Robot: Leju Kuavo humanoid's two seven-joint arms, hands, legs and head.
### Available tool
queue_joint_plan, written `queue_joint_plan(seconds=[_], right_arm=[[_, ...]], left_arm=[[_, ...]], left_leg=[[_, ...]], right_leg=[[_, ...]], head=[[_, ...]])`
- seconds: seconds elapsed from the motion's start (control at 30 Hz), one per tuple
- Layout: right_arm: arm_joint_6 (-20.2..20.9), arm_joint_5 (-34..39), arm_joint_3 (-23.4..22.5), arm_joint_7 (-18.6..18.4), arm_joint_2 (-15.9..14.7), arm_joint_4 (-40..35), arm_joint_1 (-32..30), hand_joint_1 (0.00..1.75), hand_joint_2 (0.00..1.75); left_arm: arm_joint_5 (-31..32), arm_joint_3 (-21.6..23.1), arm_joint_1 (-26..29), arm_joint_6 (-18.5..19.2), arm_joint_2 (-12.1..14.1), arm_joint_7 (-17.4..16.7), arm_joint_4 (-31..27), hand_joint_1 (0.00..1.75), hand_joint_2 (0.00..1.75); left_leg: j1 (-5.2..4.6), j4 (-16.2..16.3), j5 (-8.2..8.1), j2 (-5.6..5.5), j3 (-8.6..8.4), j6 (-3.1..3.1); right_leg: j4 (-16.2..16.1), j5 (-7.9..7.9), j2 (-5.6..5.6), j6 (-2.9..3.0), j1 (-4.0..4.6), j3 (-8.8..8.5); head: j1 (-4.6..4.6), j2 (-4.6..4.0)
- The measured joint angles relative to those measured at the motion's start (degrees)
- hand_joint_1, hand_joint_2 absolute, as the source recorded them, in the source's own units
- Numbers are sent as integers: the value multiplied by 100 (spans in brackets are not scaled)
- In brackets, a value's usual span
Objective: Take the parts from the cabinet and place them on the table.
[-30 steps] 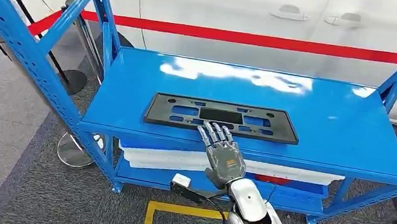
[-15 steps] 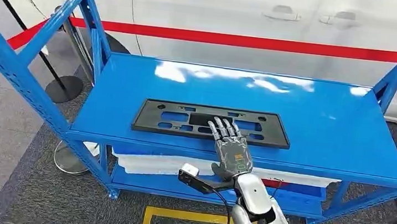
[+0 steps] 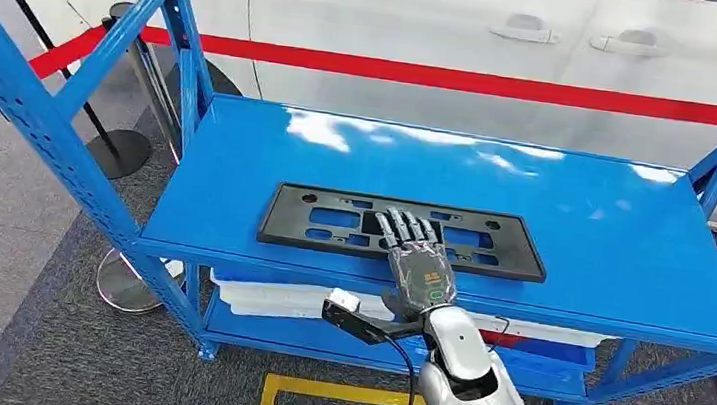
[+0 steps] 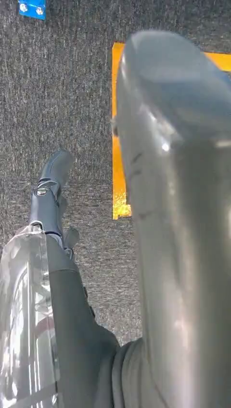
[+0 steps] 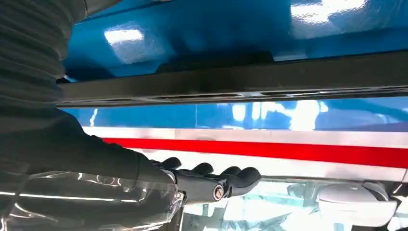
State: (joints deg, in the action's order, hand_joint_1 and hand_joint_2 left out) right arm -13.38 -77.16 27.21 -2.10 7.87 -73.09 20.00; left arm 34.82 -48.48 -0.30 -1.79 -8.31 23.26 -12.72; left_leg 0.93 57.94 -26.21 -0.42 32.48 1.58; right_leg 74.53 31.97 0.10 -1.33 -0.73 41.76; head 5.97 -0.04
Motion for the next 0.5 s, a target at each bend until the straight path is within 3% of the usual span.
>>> queue_joint_plan(seconds=[0.07, 0.1, 0.13, 0.17, 0.2, 0.23, 0.27, 0.33, 0.37, 0.4, 0.43, 0.5], right_arm=[[0, 0, 2, 0, 0, 0, 2, 0, 175], [0, 0, 2, 4, 0, 2, 18, 0, 175], [20, 0, 0, 7, 7, 24, 94, 0, 175], [42, -2, 0, 0, 11, 48, 112, 0, 175], [57, -9, 0, -2, 24, 55, 119, 0, 175], [77, -24, 0, -9, 42, 64, 129, 0, 175], [103, -28, 0, -22, 59, 81, 166, 0, 175], [135, -63, 0, -46, 72, 118, 190, 0, 175], [151, -85, 0, -48, 74, 144, 190, 0, 175], [166, -107, 0, -57, 79, 171, 187, 0, 175], [188, -157, 0, -85, 79, 195, 190, 7, 175], [275, -307, 0, -151, 83, 256, 218, 7, 175]], left_arm=[[0, 0, 0, 0, 0, 0, 0, 0, 0], [4, 0, 5, 0, -11, 0, 0, 0, 0], [11, 0, -7, 0, -33, 2, 0, 0, 0], [17, 0, -6, 0, -35, 0, 0, 0, 0], [17, 0, -14, 0, -33, 0, 0, 0, 0], [20, -2, -7, 0, -33, 2, 0, 0, 0], [26, -4, -8, 0, -33, 2, 0, 0, 0], [57, -7, -9, 0, -35, 0, 0, 0, 0], [61, -9, -6, 2, -39, -2, 0, 0, 0], [66, -11, 7, 2, -39, -4, 0, 0, 0], [77, -13, 16, 0, -39, -7, 0, 0, 0], [120, -17, 7, -9, -39, 4, 0, 0, 0]], left_leg=[[0, 0, -7, -3, -11, -2], [-3, 0, -62, -11, -103, -33], [-23, 5, -117, -13, -100, -137], [-22, -39, -130, -4, -134, -197], [-40, -27, -164, 3, -149, -236], [-18, 81, -215, 10, -129, -256], [-19, 374, -384, 10, 9, -270], [-14, 1371, -811, 11, 543, -306], [-14, 1733, -896, 12, 757, -319], [-14, 1847, -840, 12, 860, -325], [-14, 1690, -654, 12, 824, -318], [-15, 668, -4, 13, 407, -270]], right_leg=[[-99, -79, 0, 5, 0, -38], [-1094, -677, 0, 67, 6, -468], [-1600, -722, 6, 141, 69, -665], [-1605, -701, 24, 179, 84, -669], [-1671, -721, 28, 208, 13, -713], [-1700, -719, 26, 225, 9, -755], [-1703, -698, 16, 271, 3, -776], [-1702, -665, -2, 308, 14, -805], [-1700, -648, -3, 310, 19, -818], [-1699, -631, -1, 309, 22, -842], [-1698, -614, 4, 307, 23, -876], [-1697, -554, 13, 282, 25, -977]], head=[[0, 0], [0, 0], [0, 0], [0, 0], [2, 0], [0, 0], [2, 0], [2, 0], [2, 0], [2, 0], [2, 0], [2, 0]])
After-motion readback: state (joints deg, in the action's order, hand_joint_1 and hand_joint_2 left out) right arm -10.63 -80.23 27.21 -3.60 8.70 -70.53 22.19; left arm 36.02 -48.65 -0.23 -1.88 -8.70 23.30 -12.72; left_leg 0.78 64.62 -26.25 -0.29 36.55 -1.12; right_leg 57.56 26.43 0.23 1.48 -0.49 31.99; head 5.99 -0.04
